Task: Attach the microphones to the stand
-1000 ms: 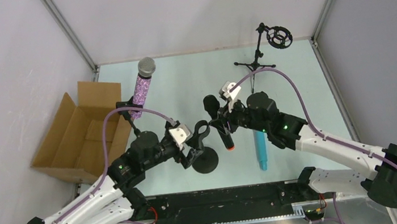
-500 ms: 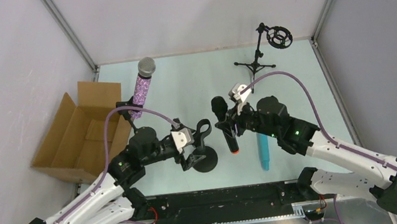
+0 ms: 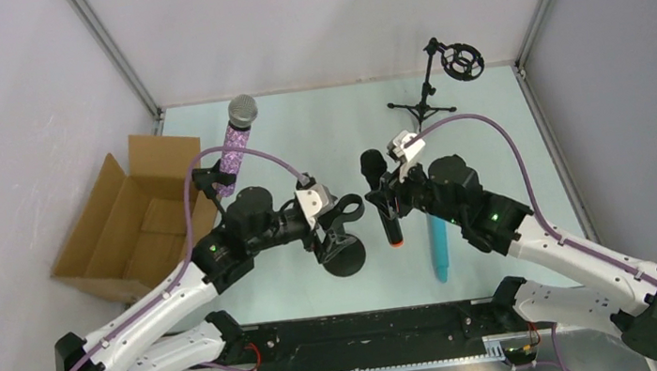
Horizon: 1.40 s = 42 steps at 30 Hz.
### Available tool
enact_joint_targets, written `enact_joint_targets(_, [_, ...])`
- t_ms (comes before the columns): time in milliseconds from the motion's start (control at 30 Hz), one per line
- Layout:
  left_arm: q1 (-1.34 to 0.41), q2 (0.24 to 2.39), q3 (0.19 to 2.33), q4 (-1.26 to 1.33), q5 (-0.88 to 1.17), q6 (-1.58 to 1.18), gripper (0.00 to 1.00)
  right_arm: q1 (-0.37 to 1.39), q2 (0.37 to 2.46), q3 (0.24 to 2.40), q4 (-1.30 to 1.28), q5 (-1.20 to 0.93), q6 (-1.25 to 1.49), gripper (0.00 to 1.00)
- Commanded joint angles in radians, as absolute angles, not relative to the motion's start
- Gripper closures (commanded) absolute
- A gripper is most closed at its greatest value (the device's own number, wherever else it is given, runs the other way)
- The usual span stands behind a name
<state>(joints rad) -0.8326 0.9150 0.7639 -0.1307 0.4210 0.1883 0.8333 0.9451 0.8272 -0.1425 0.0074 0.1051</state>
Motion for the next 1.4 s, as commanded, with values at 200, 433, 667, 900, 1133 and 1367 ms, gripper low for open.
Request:
enact_joint_targets(200, [-0.858, 0.911, 0.788, -0.121, 0.372, 0.274, 0.02, 0.807, 0.876, 0.850, -0.106, 0.014, 0.126, 1.00])
enact_joint_targets(433, [-0.859, 0.857, 0.777, -0.135, 0.175, 0.204, 0.00, 0.751, 0.842, 0.847, -0.126, -0.035, 0.129, 1.00])
enact_joint_targets(667, [-0.859, 0.777, 0.685, -0.130, 0.184, 0.116, 0.00, 0.737, 0.835, 0.847, -0.097, -0.062, 0.153, 1.00])
enact_joint_targets(900, [-0.859, 0.773, 0.650, -0.111, 0.263, 0.144, 0.00, 0.733, 0.821, 0.899, -0.099, -0.060, 0.143, 1.00])
enact_joint_targets(1133, [-0.834, 0.811, 0.643, -0.054, 0.280, 0.155, 0.06, 0.751, 0.777, 1.011, -0.054, -0.062, 0.094, 1.00])
enact_joint_targets(1367, [-0.777, 0.826, 0.643, -0.037, 0.413, 0.156, 0.30, 0.853, 0.840, 1.063, 0.220, -0.053, 0.032, 1.00])
